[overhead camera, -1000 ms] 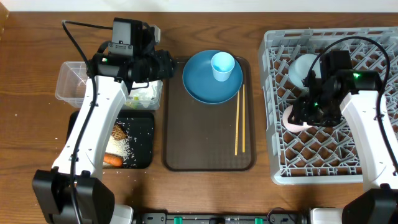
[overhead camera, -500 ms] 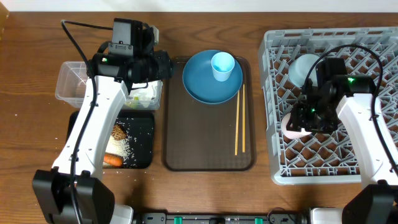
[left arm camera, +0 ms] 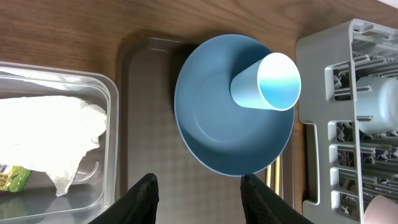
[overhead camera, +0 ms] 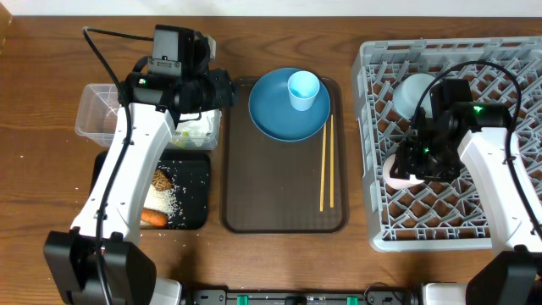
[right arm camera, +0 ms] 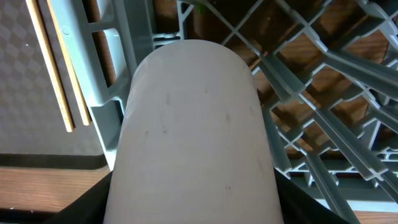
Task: Sort waste into correct bins and load items into the dishwasher rack
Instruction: 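Lower the pink cup into the rack and open the right gripper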
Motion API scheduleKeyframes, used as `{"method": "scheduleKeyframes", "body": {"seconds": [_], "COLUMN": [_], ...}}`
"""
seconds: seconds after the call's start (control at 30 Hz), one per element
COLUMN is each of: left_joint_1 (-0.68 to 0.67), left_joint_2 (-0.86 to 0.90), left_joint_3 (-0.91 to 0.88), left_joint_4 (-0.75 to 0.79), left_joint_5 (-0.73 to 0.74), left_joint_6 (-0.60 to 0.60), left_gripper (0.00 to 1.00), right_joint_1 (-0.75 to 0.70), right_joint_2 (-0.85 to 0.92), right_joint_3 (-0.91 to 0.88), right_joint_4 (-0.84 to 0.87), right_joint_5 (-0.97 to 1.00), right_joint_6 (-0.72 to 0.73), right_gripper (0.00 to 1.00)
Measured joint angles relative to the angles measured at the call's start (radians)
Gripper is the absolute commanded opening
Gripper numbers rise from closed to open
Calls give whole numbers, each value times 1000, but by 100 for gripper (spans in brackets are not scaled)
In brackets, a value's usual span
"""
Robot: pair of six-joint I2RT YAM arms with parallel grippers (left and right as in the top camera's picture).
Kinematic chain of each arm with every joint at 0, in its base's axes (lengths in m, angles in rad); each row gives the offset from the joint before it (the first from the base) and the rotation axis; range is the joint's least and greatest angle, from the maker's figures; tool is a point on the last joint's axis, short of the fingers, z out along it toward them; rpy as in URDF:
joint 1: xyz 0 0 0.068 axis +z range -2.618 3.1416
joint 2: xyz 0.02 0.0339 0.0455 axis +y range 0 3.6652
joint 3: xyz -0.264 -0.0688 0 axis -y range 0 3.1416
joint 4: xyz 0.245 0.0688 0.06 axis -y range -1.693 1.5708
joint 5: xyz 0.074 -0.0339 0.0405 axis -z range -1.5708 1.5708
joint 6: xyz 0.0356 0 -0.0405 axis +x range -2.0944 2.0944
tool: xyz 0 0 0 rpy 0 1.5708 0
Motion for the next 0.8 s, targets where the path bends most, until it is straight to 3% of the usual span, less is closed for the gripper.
{"method": "scheduleKeyframes", "body": {"seconds": [0.8], "left_joint_1": [0], "left_joint_2": [0], "left_joint_3": [0], "left_joint_4": [-2], "left_joint_5": [0], "left_joint_6": [0], "left_gripper": [44], "right_joint_1": [0], "right_joint_2": [0], "right_joint_3": [-144], "right_joint_4": [196], "right_joint_5": [0], "right_joint_6": [0], "right_gripper": [57]}}
